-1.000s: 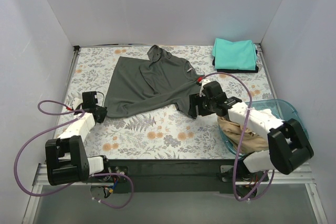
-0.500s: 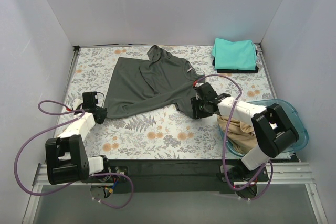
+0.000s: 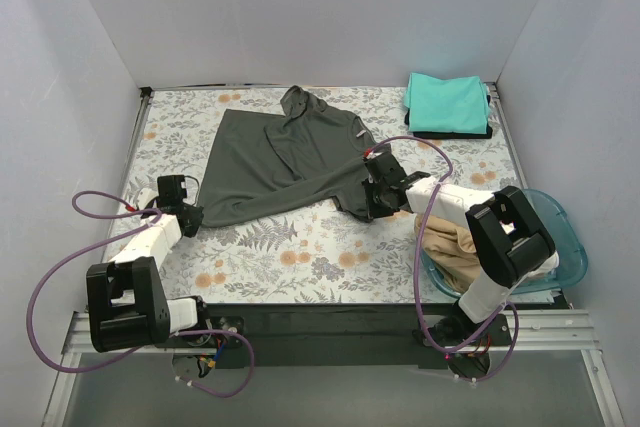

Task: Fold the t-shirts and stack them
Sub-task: Flatten the tshirt out

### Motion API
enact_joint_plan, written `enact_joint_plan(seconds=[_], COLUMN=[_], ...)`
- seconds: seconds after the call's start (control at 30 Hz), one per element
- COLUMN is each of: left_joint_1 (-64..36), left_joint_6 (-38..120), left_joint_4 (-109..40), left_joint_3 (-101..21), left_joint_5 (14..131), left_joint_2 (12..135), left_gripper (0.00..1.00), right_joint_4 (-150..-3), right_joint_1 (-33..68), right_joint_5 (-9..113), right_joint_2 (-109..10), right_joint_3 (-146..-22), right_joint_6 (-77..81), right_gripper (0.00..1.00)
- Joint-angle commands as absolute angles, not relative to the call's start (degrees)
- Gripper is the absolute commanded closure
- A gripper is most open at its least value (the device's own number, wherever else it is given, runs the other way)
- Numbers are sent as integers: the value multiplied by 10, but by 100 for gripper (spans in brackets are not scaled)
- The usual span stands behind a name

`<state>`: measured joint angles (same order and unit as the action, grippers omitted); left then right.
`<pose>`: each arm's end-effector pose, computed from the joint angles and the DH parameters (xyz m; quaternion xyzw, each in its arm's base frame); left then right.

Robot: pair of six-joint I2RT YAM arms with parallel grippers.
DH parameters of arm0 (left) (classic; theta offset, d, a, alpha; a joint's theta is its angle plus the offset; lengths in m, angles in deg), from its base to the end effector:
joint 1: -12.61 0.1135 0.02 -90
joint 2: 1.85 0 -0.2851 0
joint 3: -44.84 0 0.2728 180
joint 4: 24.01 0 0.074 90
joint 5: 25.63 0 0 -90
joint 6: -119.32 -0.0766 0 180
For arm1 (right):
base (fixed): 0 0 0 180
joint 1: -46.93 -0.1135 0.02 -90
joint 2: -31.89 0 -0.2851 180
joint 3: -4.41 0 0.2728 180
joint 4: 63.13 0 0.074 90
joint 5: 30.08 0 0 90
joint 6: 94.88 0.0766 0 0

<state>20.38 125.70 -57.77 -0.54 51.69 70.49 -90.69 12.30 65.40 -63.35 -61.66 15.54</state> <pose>0.2448 0.0504 0.1318 -0.7757 0.5690 -0.0990 0.2544 0.3059 0.2023 0.1388 -0.1048 0.9514 0.0915 0.2747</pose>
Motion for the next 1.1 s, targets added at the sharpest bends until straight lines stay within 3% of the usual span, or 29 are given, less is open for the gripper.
enact_joint_plan(seconds=[0.0,0.5,0.73,1.07], left_joint_1=[205,203,203,203], left_joint_6=[1251,1268,1261,1208], left_joint_4=[-592,-644,-664,-679], left_joint_3=[-22,-136,-266,-535], left_joint_5=[498,552,580,588], left_joint_2=[681,482,453,468], left_gripper=[100,100,100,100], right_joint_4=[-909,-994,-1006,-1040], right_joint_1=[120,121,121,120], right_joint_5=[678,792,811,748], right_joint_2=[-621,-378,-312,-262], right_joint_3=[-620,-722,-822,-1038], right_joint_6=[165,96,59,5], right_gripper=[99,99,99,99])
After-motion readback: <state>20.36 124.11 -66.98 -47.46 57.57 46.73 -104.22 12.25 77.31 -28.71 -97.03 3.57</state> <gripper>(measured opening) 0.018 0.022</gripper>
